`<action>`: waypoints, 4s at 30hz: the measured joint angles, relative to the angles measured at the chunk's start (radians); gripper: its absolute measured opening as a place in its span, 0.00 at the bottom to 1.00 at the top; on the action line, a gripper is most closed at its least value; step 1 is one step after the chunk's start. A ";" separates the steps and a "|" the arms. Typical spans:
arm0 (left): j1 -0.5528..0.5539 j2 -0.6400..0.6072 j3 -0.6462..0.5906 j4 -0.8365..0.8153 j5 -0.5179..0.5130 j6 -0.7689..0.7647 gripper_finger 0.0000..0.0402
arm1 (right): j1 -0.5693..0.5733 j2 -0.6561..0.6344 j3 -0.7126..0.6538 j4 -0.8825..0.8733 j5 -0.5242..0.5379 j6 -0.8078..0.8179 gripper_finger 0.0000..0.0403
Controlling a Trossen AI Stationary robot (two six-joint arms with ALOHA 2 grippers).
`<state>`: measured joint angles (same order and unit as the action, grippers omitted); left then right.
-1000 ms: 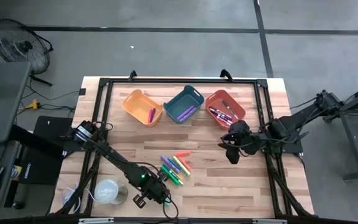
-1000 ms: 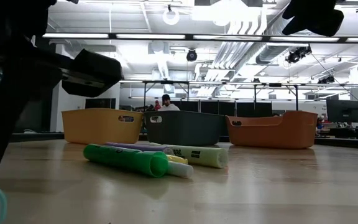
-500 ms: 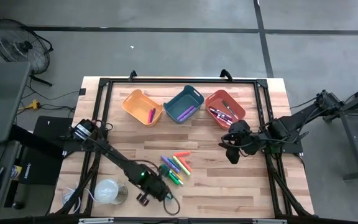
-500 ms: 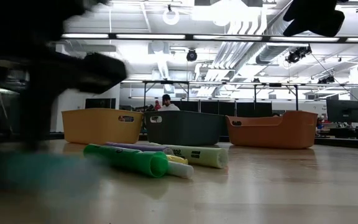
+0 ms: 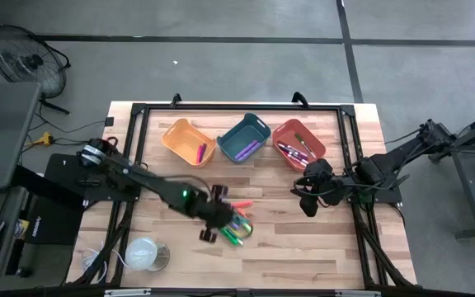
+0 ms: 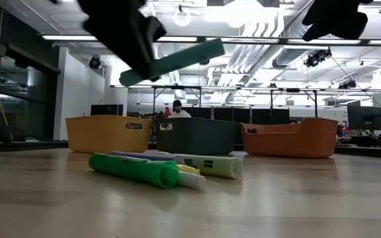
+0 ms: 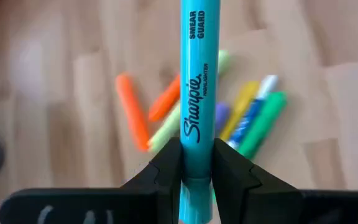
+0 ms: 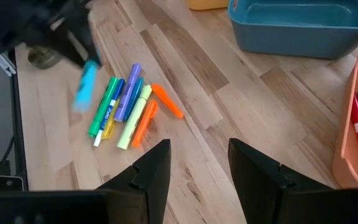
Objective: Pick & Place Markers
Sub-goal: Put the blue highlighter pen into the blue bin, then put the top orange pen into the yellow bin
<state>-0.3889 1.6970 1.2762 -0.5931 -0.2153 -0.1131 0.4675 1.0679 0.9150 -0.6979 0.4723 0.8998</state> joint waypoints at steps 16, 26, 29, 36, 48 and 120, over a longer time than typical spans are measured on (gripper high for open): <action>0.412 -0.006 0.315 -0.115 0.044 -0.131 0.14 | -0.003 0.000 0.000 -0.208 0.034 0.119 0.37; 0.617 -0.007 0.367 -0.062 0.037 -0.247 0.14 | -0.003 -0.002 0.000 -0.340 0.044 0.114 0.37; 0.656 0.033 0.369 -0.041 0.038 -0.269 0.14 | -0.004 -0.005 0.000 -0.380 0.034 0.115 0.37; 0.737 0.107 0.366 -0.073 0.124 -0.314 0.14 | -0.039 -0.048 0.000 -0.419 -0.016 0.138 0.37; 0.769 0.236 0.364 -0.131 0.232 -0.351 0.14 | -0.109 -0.110 0.000 -0.435 0.038 0.111 0.37; 0.449 0.059 0.362 -0.352 0.153 -0.142 0.21 | -0.187 -0.093 -0.028 -0.121 -0.130 -0.252 0.37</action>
<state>0.0601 1.7563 1.6379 -0.9449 -0.0628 -0.2549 0.2809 0.9754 0.8869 -0.8188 0.3422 0.6480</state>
